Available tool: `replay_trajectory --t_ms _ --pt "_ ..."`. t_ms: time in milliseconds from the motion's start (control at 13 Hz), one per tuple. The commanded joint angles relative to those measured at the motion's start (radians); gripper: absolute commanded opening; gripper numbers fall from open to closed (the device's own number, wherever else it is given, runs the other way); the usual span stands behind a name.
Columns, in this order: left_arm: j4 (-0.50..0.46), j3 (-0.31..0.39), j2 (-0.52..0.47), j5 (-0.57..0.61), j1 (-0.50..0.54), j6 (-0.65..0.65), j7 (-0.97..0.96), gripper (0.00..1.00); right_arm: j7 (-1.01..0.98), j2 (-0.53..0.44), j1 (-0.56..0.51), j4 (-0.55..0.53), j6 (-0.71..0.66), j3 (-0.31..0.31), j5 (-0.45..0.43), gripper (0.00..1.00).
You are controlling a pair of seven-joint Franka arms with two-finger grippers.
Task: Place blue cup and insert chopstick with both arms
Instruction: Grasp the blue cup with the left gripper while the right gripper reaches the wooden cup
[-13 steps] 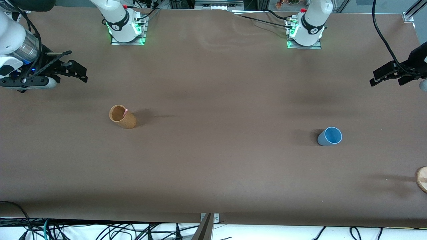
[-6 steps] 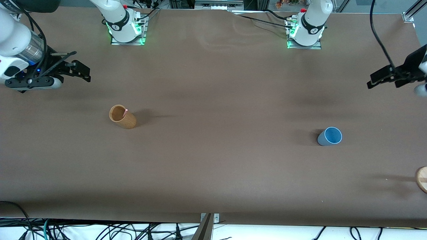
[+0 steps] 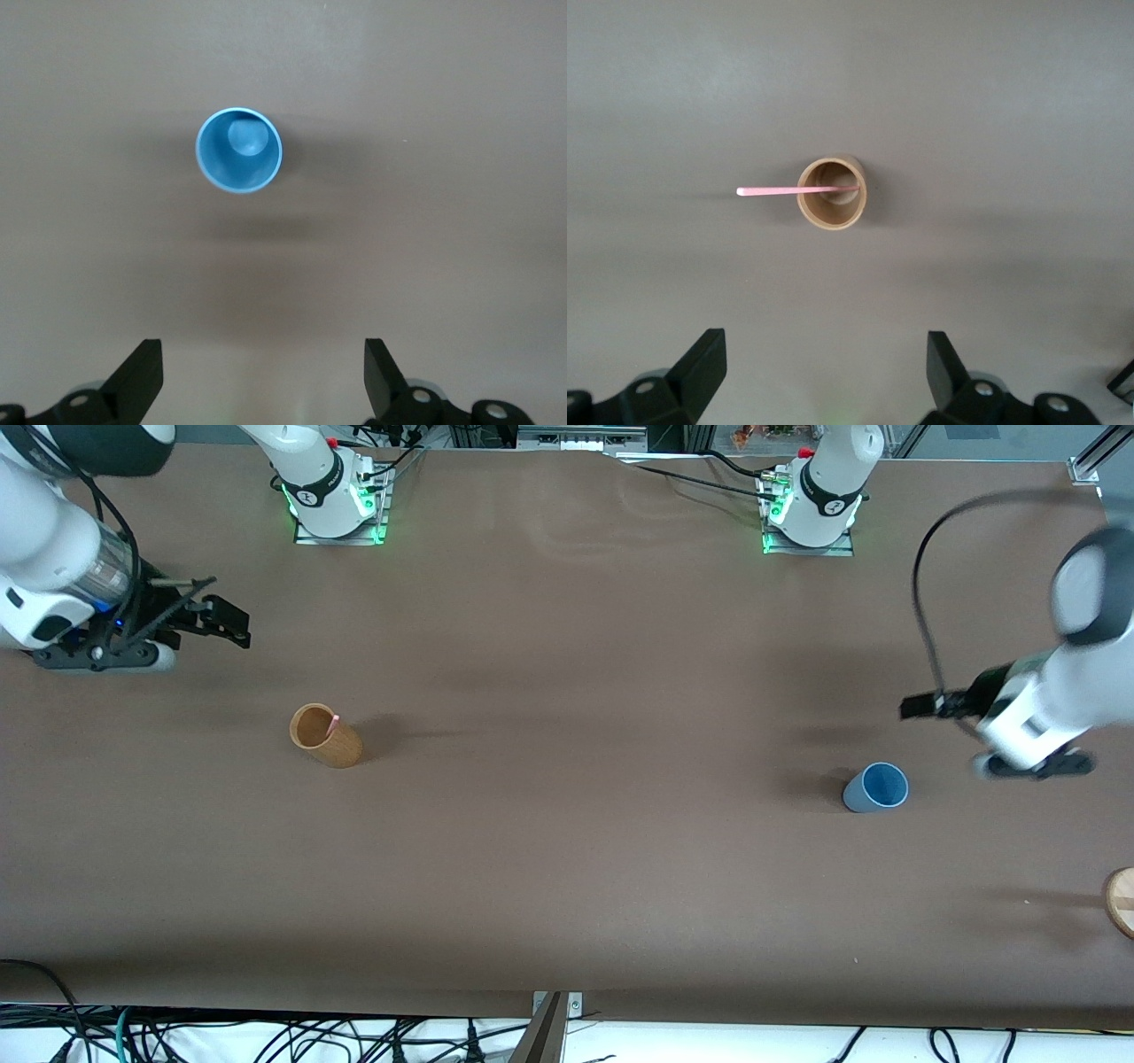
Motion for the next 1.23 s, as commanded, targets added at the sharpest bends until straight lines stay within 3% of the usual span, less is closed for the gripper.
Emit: replay_trajectory --t_ms 0,308,615,846,1154 --pt "-0.008 0.000 0.076 0.010 -0.015 0.094 0.001 1.00 0.046 0.087 0.010 0.014 0.011 0.002 -0.001 1.00" --pt "-0.102 0.000 0.096 0.019 -0.052 0.236 -0.007 1.00 0.092 0.178 0.005 0.016 0.063 0.000 0.017 1.00" --pt "-0.185 0.000 0.101 0.033 -0.060 0.413 -0.004 1.00 0.353 0.260 -0.004 0.020 0.097 -0.003 0.053 0.99" --pt "-0.186 -0.002 0.121 0.053 -0.057 0.457 0.001 1.00 0.562 0.276 -0.071 0.022 0.074 -0.009 0.131 0.99" --pt "-0.240 0.000 0.135 0.062 -0.055 0.560 0.002 1.00 0.888 0.312 -0.069 0.038 0.118 -0.007 0.134 0.99"
